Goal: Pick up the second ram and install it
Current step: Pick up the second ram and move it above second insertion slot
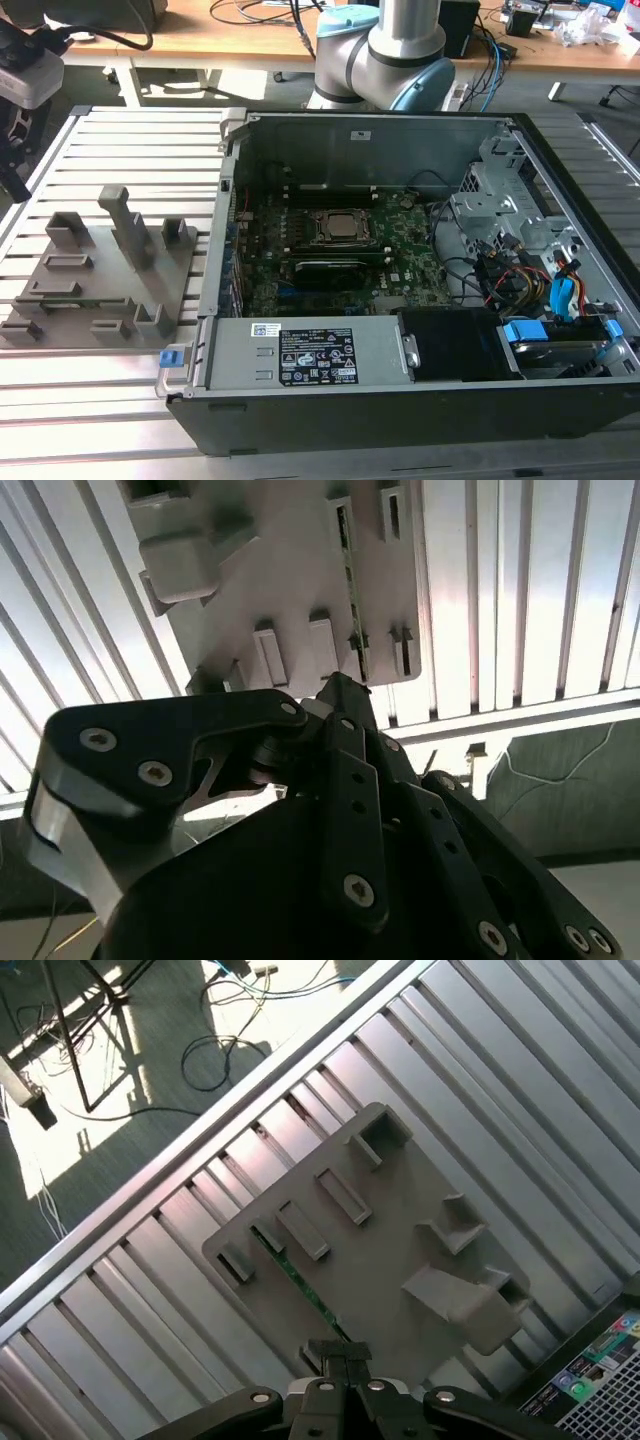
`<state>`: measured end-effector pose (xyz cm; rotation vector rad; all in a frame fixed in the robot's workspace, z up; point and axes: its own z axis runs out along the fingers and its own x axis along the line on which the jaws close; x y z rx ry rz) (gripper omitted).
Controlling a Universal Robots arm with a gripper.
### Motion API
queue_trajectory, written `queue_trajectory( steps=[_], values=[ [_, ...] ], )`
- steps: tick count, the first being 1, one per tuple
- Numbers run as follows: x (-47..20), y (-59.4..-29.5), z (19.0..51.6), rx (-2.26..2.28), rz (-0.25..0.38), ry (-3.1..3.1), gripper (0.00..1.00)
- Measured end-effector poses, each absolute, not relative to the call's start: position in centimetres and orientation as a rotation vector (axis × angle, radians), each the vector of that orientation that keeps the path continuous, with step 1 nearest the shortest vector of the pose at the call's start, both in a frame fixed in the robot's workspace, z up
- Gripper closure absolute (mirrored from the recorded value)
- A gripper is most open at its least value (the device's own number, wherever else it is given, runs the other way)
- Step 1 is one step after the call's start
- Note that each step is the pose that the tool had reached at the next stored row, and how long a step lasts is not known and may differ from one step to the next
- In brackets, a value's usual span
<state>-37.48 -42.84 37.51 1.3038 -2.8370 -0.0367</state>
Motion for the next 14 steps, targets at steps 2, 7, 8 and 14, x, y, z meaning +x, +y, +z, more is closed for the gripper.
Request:
queue_trajectory(
  steps=[2,7,8,14],
  values=[
    [-37.48,-42.84,37.52,1.351,-0.036,-2.814,0.89],
    [-37.48,-42.84,37.52,1.500,-0.035,-2.737,0.89],
    [-37.48,-42.84,37.51,1.522,-0.034,-2.724,0.89],
    [-37.48,-42.85,37.52,1.653,-0.033,-2.645,0.89]
  ],
)
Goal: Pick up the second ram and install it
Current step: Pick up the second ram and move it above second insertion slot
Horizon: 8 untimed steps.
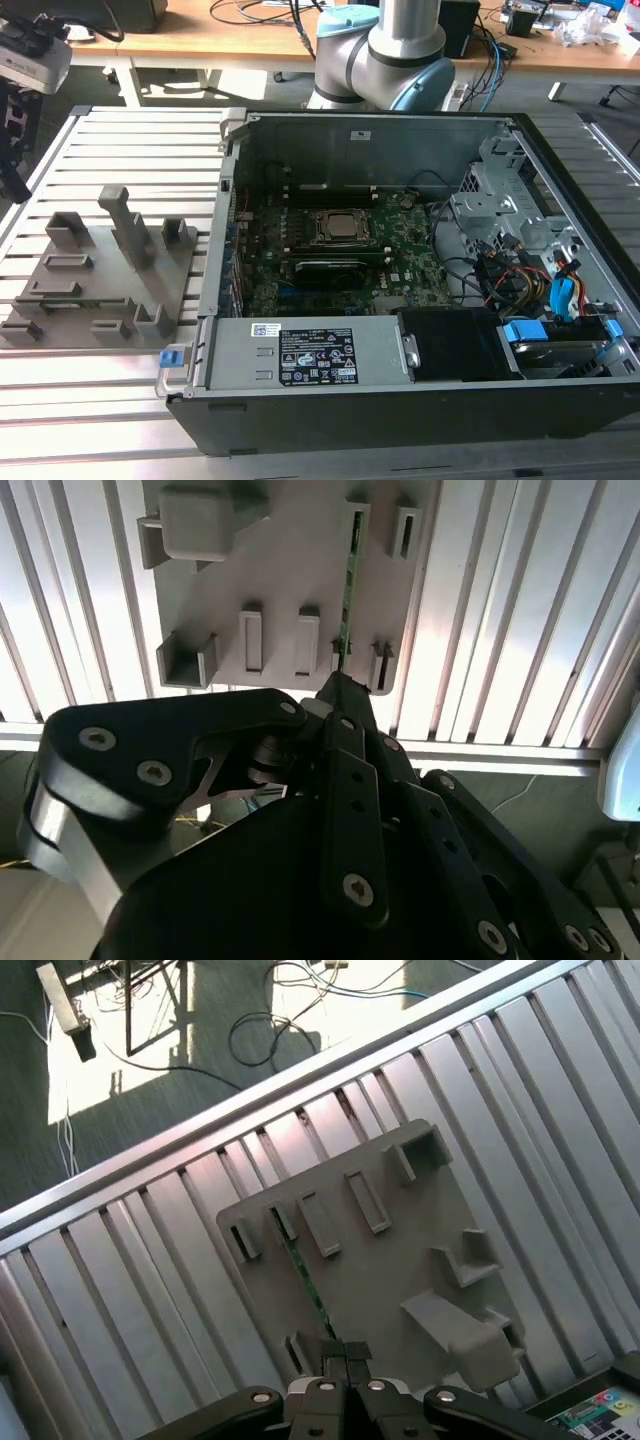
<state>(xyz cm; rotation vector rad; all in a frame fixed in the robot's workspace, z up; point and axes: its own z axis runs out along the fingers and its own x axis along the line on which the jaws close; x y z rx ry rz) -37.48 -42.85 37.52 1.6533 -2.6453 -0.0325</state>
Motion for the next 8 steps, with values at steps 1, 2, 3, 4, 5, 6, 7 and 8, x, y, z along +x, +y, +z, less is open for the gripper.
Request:
queue_trajectory(
  steps=[1,2,3,4,5,6,7,8],
  values=[
    [-37.48,-42.84,37.52,1.672,-0.032,-2.633,0.89],
    [-37.48,-42.85,37.51,1.686,-0.032,-2.624,0.89],
    [-37.48,-42.84,37.52,1.708,-0.032,-2.610,0.89],
    [-37.48,-42.84,37.52,1.722,-0.032,-2.600,0.89],
    [-37.48,-42.85,37.51,1.743,-0.031,-2.586,0.89],
    [-37.48,-42.85,37.51,1.765,-0.031,-2.571,0.89],
    [-37.48,-42.84,37.52,1.791,-0.031,-2.553,0.89],
    [-37.48,-42.85,37.52,1.812,-0.030,-2.537,0.89]
  ],
)
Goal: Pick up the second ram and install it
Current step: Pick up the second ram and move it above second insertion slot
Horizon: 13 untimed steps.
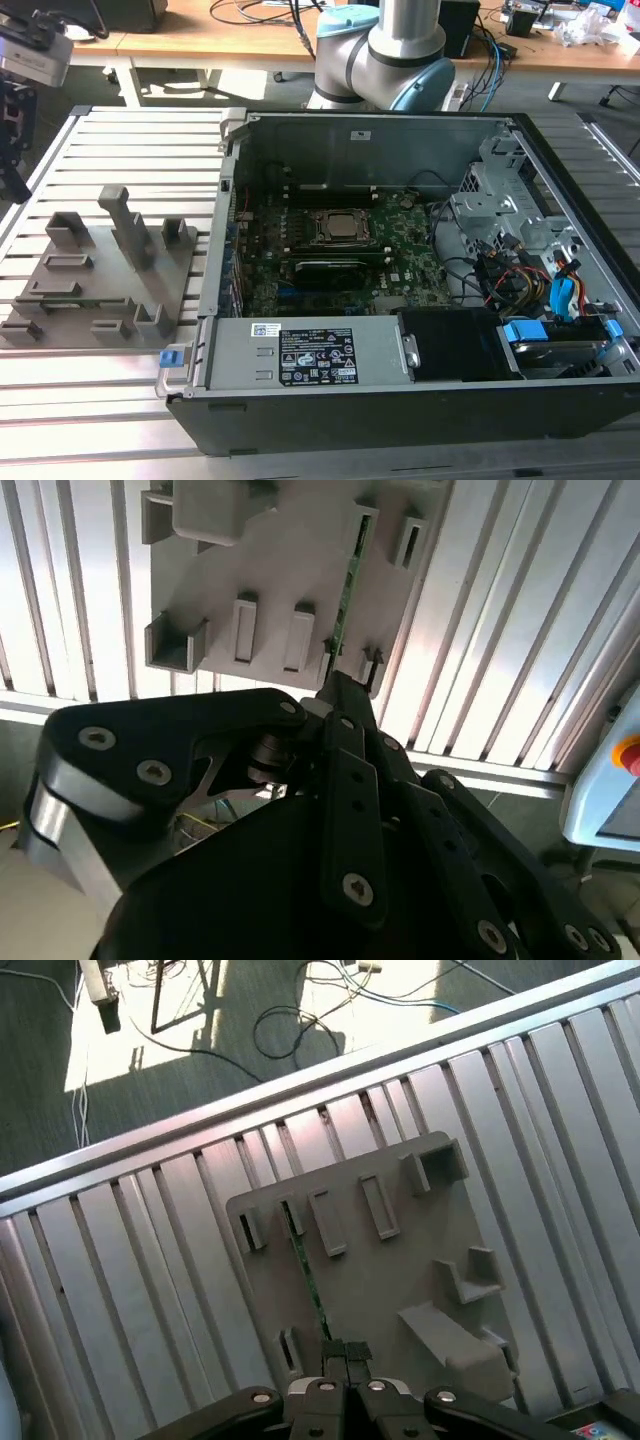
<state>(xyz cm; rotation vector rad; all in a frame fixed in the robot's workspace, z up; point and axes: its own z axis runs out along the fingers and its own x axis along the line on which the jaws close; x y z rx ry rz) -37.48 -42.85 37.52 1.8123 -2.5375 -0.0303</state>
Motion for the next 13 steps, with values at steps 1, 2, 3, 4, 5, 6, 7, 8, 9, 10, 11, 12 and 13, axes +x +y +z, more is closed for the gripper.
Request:
queue_trajectory(
  steps=[1,2,3,4,5,6,7,8,9,10,11,12,13],
  values=[
    [-37.48,-42.84,37.52,1.847,-0.030,-2.512,0.89],
    [-37.48,-42.85,37.51,1.886,-0.029,-2.483,0.89],
    [-37.48,-42.85,37.51,1.901,-0.029,-2.471,0.89],
    [-37.48,-42.84,37.52,1.915,-0.029,-2.460,0.89],
    [-37.48,-42.84,37.51,1.942,-0.028,-2.438,0.89],
    [-37.47,-42.85,37.52,1.968,-0.028,-2.417,0.89],
    [-37.48,-42.84,37.51,1.990,-0.028,-2.399,0.89],
    [-37.48,-42.84,37.52,2.018,-0.027,-2.375,0.89],
    [-37.48,-42.84,37.52,2.034,-0.027,-2.361,0.89],
    [-37.48,-42.85,37.51,2.045,-0.027,-2.352,0.89],
    [-37.48,-42.84,37.52,2.065,-0.026,-2.334,0.89],
    [-37.48,-42.85,37.51,2.085,-0.026,-2.316,0.89],
    [-37.48,-42.84,37.52,2.116,-0.026,-2.287,0.89]
  ],
)
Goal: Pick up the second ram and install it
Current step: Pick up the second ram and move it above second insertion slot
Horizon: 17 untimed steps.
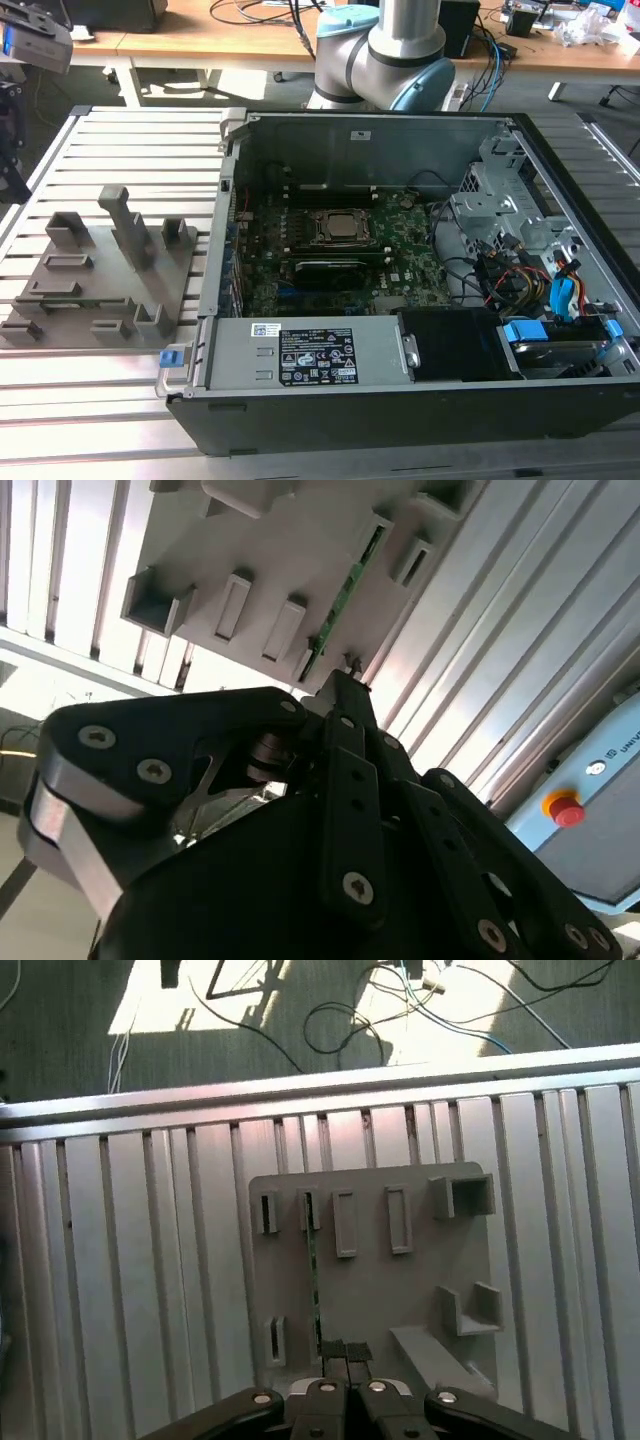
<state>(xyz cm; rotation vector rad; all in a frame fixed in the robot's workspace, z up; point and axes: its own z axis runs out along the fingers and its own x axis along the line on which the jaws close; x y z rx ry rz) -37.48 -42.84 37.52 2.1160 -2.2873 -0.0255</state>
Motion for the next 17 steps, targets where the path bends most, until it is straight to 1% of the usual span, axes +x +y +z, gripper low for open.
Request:
queue_trajectory(
  steps=[14,17],
  values=[
    [-37.48,-42.84,37.52,2.435,-0.019,-1.941,0.89],
    [-37.48,-42.84,37.45,2.360,-0.021,-2.032,0.89]
  ],
)
